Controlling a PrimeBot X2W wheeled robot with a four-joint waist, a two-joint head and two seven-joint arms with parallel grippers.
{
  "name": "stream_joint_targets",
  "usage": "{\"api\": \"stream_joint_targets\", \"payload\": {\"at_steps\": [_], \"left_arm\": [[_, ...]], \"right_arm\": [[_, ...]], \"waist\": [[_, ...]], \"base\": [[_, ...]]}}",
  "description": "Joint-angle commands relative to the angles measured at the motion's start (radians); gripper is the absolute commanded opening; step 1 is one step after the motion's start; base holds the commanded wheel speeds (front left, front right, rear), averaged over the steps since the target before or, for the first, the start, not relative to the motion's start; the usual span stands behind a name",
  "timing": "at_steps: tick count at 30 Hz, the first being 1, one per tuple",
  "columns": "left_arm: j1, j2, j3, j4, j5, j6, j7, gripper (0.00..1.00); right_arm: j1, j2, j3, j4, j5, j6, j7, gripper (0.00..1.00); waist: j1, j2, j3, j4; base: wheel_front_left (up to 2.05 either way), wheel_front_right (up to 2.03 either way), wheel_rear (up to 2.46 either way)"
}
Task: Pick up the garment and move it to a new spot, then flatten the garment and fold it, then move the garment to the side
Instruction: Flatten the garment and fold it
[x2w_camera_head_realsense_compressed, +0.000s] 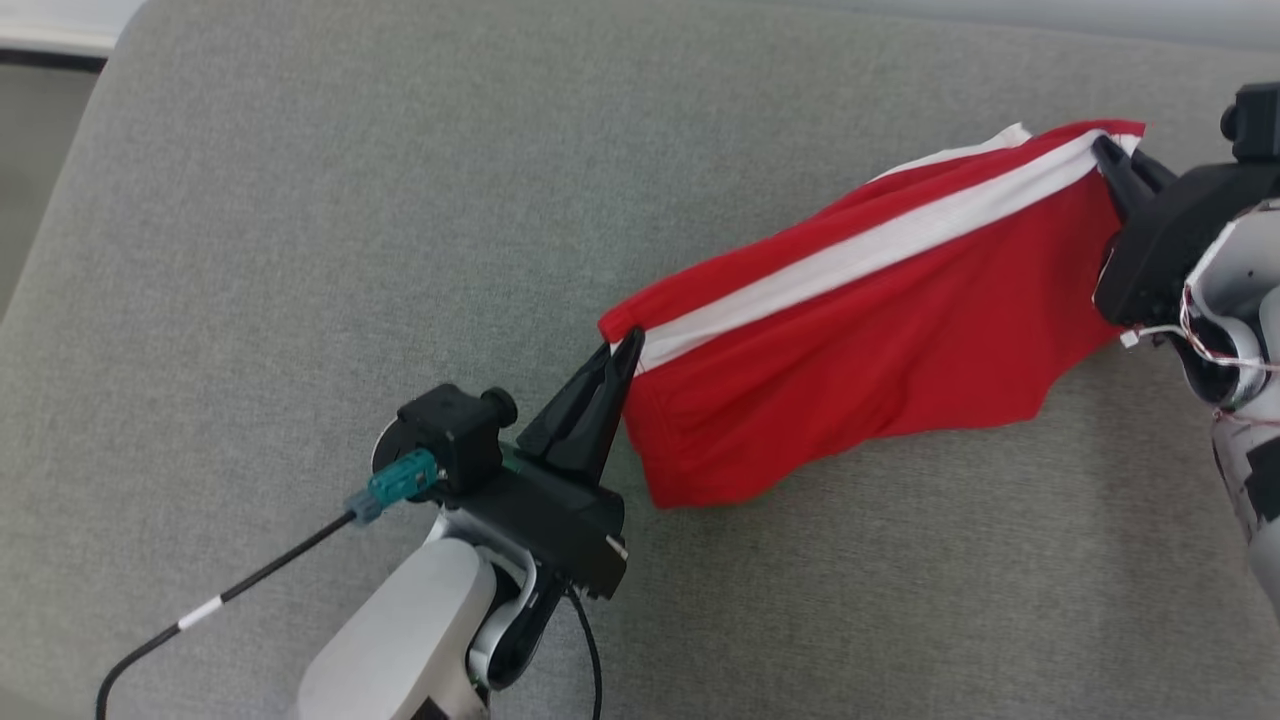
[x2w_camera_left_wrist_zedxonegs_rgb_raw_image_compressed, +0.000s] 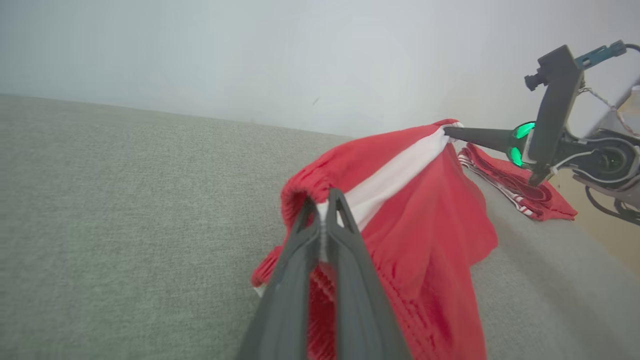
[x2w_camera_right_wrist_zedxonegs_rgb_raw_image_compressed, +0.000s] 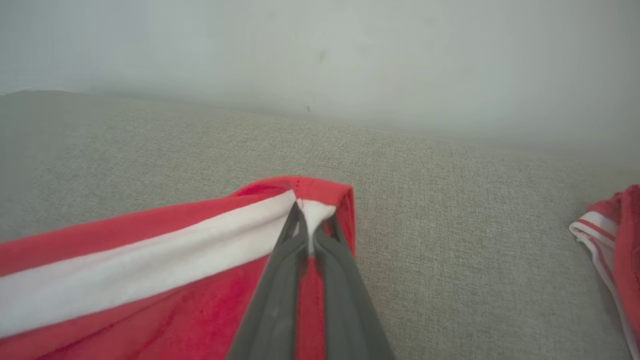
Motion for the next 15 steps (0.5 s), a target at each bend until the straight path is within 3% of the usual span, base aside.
{"api": "stream_joint_targets", "payload": {"at_steps": [1,10,11,12,13,14,15], "left_arm": [[-0.026,-0.007,0.001,0.013,-0.005,0.001,-0.003,0.0],[-0.087,-0.028,-0.011,0.057,-0.001,0.001,-0.003,0.0],[-0.089,-0.029,-0.012,0.065,-0.001,0.001,-0.003,0.0],[-0.093,-0.029,-0.011,0.071,0.004,0.001,-0.003,0.0],[-0.094,-0.03,-0.007,0.076,0.009,0.001,-0.003,0.34],[-0.089,-0.033,-0.004,0.081,0.013,0.001,-0.003,1.0],[-0.083,-0.034,-0.003,0.086,0.021,0.001,-0.003,1.0]], "right_arm": [[-0.035,-0.001,0.007,0.042,-0.013,-0.003,-0.015,0.0],[-0.155,0.024,0.058,0.222,-0.04,-0.003,-0.101,0.0],[-0.161,0.028,0.069,0.231,-0.039,-0.003,-0.116,0.31],[-0.163,0.028,0.078,0.241,-0.036,-0.003,-0.129,1.0],[-0.164,0.029,0.086,0.251,-0.03,-0.003,-0.145,1.0],[-0.164,0.03,0.094,0.262,-0.022,-0.003,-0.153,1.0],[-0.163,0.031,0.103,0.271,-0.015,-0.003,-0.164,1.0]], "waist": [[-0.0003,-0.0001,0.04,0.032],[-0.0003,-0.0001,0.07,0.046],[-0.0003,-0.0001,0.068,0.045],[-0.0003,-0.0001,0.066,0.044],[-0.0003,-0.0001,0.061,0.041],[-0.0003,-0.0001,0.056,0.039],[-0.0003,-0.0001,0.049,0.037]], "base": [[0.0,0.0,0.0],[0.0,0.0,0.0],[0.0,0.0,0.0],[0.0,0.0,0.0],[0.0,0.0,0.0],[0.0,0.0,0.0],[0.0,0.0,0.0]]}}
